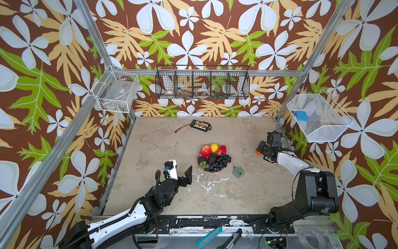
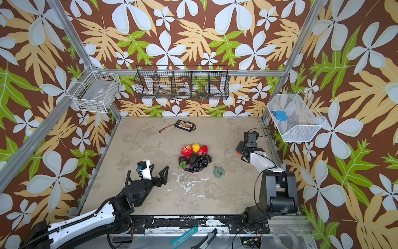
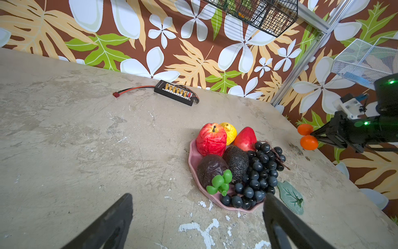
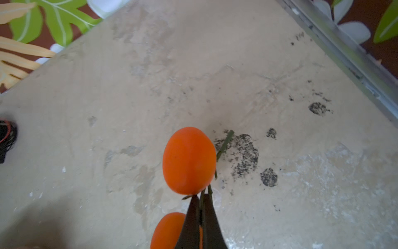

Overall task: Arrange fruit in a fruit bowl
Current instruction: Pick up the fruits from the middle-right of the table, then place the fruits in the fruit bowl.

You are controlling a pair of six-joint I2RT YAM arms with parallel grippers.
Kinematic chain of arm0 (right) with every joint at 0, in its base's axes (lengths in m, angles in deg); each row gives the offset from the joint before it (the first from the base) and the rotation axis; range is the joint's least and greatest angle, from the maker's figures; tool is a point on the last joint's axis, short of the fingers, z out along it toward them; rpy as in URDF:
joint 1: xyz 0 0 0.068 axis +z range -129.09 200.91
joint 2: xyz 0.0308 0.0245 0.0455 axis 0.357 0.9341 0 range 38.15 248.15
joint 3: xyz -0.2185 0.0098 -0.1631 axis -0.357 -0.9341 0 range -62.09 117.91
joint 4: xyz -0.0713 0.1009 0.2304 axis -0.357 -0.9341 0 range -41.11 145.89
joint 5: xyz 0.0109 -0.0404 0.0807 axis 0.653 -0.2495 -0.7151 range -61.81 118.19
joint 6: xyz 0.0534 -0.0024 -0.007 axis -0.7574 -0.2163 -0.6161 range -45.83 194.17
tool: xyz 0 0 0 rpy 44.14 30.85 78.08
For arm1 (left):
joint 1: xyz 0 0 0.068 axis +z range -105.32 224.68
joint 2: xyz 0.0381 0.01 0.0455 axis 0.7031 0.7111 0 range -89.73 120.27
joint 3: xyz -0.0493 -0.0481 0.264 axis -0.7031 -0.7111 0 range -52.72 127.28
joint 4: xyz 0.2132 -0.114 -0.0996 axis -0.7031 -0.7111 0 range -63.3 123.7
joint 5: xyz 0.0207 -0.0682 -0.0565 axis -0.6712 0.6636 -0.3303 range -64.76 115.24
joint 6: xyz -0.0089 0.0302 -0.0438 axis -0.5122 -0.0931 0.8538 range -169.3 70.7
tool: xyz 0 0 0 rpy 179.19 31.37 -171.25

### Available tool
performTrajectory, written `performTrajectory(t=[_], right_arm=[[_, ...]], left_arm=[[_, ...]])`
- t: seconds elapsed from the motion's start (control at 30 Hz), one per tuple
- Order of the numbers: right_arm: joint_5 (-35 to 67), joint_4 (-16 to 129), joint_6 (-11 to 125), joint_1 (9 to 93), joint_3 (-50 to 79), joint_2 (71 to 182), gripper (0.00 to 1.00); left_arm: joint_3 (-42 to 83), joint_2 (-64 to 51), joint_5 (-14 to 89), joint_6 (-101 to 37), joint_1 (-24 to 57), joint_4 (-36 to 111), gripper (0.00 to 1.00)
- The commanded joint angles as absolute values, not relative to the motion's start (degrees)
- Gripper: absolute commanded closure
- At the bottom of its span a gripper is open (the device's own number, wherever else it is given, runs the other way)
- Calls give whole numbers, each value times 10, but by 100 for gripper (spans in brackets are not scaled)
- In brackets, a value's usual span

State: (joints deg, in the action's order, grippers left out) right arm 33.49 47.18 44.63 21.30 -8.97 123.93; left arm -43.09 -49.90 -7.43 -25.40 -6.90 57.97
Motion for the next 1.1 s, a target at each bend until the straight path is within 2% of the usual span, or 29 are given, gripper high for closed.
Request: performTrajectory(t=[0.0, 0.2, 0.43, 0.73, 1.07], right_arm=[[379, 429, 488, 269, -72, 1214, 100], [425, 391, 529, 413, -34, 1184, 100], [490, 372, 567, 566, 16, 1220, 100], [530, 369, 599, 647, 69, 1306, 100], [592, 325, 593, 680, 121, 1392, 100]], left_arm=[[-430, -500, -92, -258, -68, 587, 5], [-431, -499, -106, -263, -68, 585, 5], [-432, -498, -118, -265, -68, 586, 5], [-434, -499, -124, -267, -68, 585, 5], [-433, -499, -124, -268, -68, 586, 5]])
